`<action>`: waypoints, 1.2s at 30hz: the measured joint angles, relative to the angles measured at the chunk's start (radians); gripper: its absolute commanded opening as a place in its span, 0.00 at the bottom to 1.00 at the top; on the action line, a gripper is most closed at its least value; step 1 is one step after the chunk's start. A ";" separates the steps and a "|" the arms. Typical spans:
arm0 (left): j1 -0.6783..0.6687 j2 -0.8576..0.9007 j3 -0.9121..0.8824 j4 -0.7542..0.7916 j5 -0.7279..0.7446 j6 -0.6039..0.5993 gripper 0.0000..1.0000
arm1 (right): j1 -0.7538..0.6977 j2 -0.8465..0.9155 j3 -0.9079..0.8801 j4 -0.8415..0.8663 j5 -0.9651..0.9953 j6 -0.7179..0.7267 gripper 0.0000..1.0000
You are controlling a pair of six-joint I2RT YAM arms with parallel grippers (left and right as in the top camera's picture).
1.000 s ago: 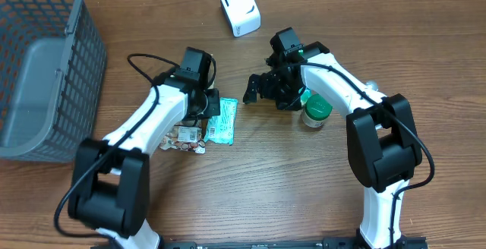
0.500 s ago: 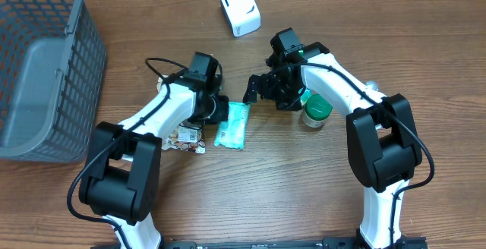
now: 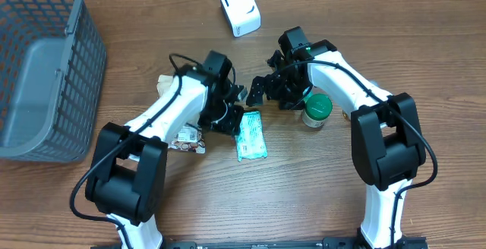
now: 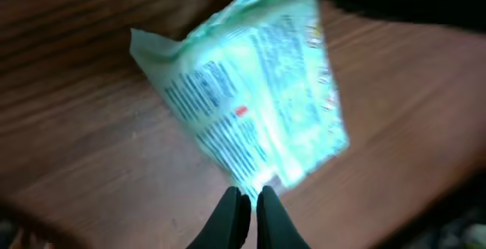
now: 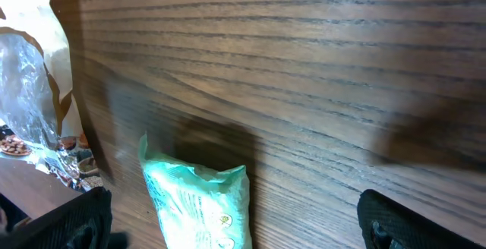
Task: Scan the item barcode
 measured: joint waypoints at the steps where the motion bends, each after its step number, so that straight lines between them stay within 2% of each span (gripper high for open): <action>1: 0.002 0.000 0.018 -0.020 0.007 -0.004 0.06 | 0.000 0.000 0.000 0.000 -0.002 -0.002 1.00; 8: -0.002 0.000 0.040 -0.083 0.115 -0.037 0.05 | 0.000 0.000 0.000 -0.009 -0.003 -0.013 1.00; 15: -0.063 0.000 -0.057 0.028 0.129 -0.190 0.04 | 0.000 0.000 -0.002 -0.045 0.002 -0.020 1.00; 19: -0.083 0.000 -0.101 0.074 0.074 -0.287 0.04 | -0.002 0.000 -0.006 -0.055 0.005 -0.021 1.00; 23: -0.090 0.000 -0.110 0.076 -0.027 -0.327 0.04 | -0.002 0.000 -0.006 -0.053 0.000 -0.020 1.00; 32: -0.090 0.000 -0.110 0.090 -0.266 -0.343 0.04 | -0.002 0.000 -0.006 -0.058 -0.003 -0.020 1.00; 36: -0.080 0.000 -0.110 0.072 -0.280 -0.342 0.04 | -0.002 0.000 -0.006 -0.058 -0.004 -0.021 1.00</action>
